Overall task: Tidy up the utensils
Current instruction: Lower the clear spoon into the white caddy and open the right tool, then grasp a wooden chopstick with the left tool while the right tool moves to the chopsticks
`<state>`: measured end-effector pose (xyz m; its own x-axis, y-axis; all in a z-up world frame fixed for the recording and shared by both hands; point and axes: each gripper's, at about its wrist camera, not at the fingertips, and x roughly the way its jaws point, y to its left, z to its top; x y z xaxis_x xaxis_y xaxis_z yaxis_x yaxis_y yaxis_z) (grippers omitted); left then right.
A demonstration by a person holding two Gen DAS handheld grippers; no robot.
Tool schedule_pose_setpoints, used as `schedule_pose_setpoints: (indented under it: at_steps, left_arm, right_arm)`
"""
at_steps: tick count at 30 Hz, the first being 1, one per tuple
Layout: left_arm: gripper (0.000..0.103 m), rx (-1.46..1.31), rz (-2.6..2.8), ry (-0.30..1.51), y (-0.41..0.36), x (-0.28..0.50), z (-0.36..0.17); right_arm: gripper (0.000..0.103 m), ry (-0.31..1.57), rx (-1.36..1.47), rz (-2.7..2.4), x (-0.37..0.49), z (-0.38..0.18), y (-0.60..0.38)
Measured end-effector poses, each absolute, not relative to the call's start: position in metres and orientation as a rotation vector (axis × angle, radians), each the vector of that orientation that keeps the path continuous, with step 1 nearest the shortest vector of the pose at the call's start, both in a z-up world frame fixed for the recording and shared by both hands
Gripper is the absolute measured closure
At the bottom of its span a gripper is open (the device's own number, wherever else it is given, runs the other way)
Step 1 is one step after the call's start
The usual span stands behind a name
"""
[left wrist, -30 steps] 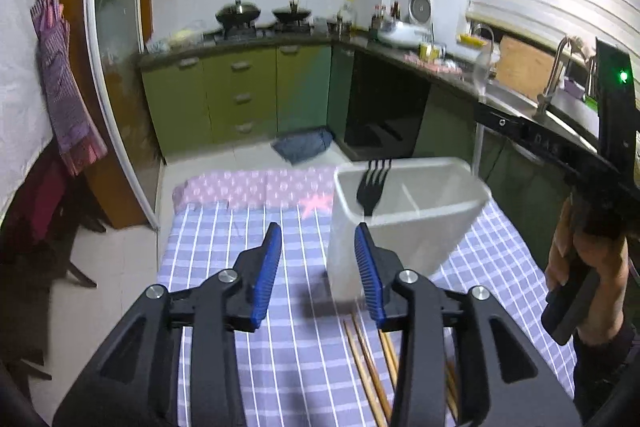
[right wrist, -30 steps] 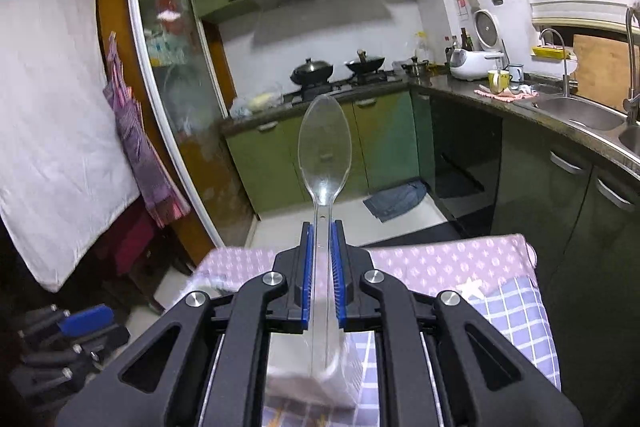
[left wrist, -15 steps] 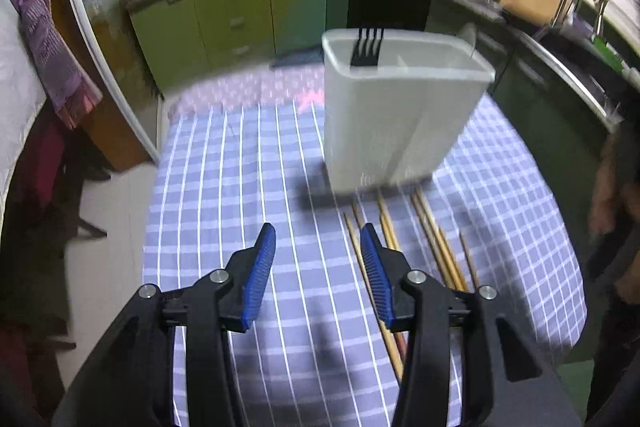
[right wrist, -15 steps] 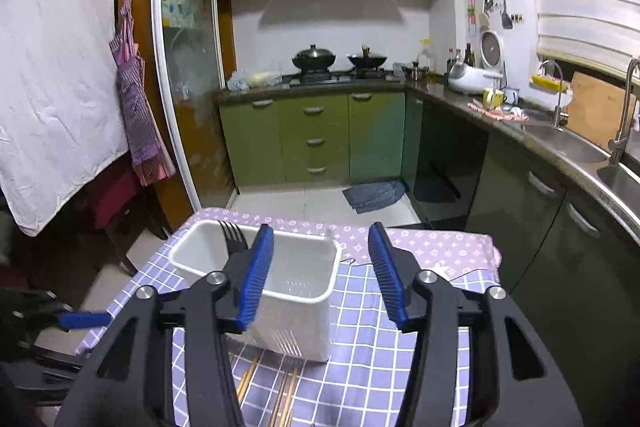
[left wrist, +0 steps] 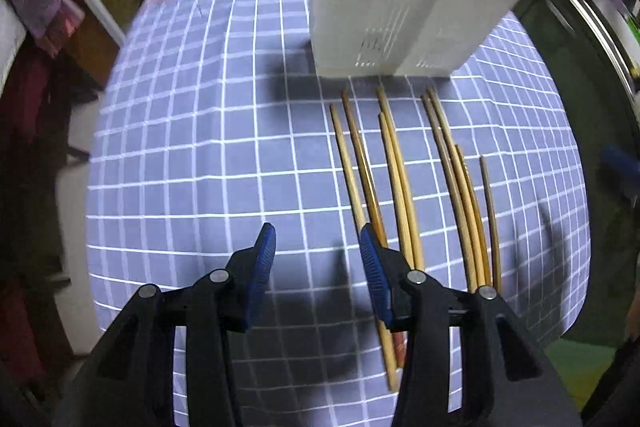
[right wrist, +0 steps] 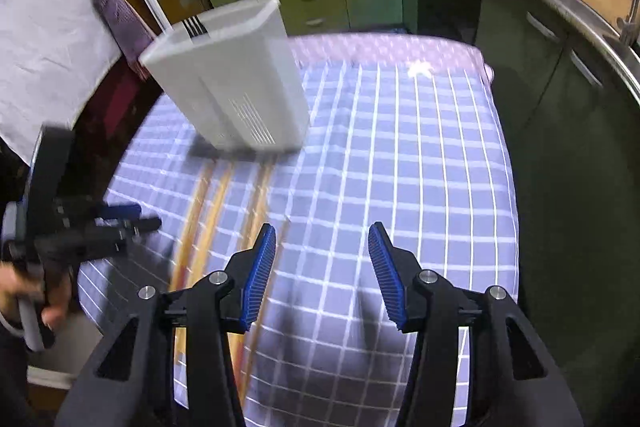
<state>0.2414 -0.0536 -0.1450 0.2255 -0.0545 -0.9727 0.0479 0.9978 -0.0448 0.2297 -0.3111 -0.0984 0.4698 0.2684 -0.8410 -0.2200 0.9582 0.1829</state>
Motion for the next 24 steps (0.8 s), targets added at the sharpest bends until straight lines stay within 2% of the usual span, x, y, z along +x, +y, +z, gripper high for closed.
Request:
schedule_pose_setpoints:
  at_steps: [3,6,12,19,23,24]
  left_arm:
    - [0.062,-0.022,-0.044,1.352,-0.057,0.254,-0.154]
    - [0.067,-0.040,-0.024,1.376,-0.061,0.264,-0.161]
    - [0.070,-0.022,-0.002,1.412,-0.073,0.271,-0.171]
    - [0.082,0.004,0.003,1.455,-0.092,0.270,-0.182]
    - [0.083,0.023,-0.010,1.466,-0.105,0.261,-0.187]
    - [0.087,0.025,-0.015,1.466,-0.107,0.259,-0.187]
  right_arm:
    - [0.053,1.074,0.072,0.321,0.227,-0.114,-0.314]
    - [0.053,1.085,0.073,0.327,0.227,-0.123,-0.316]
    - [0.053,1.096,0.085,0.336,0.234,-0.124,-0.313]
    - [0.053,1.129,0.072,0.334,0.237,-0.132,-0.310]
    - [0.053,1.151,0.067,0.335,0.238,-0.138,-0.308]
    - [0.053,1.153,0.066,0.334,0.238,-0.139,-0.308]
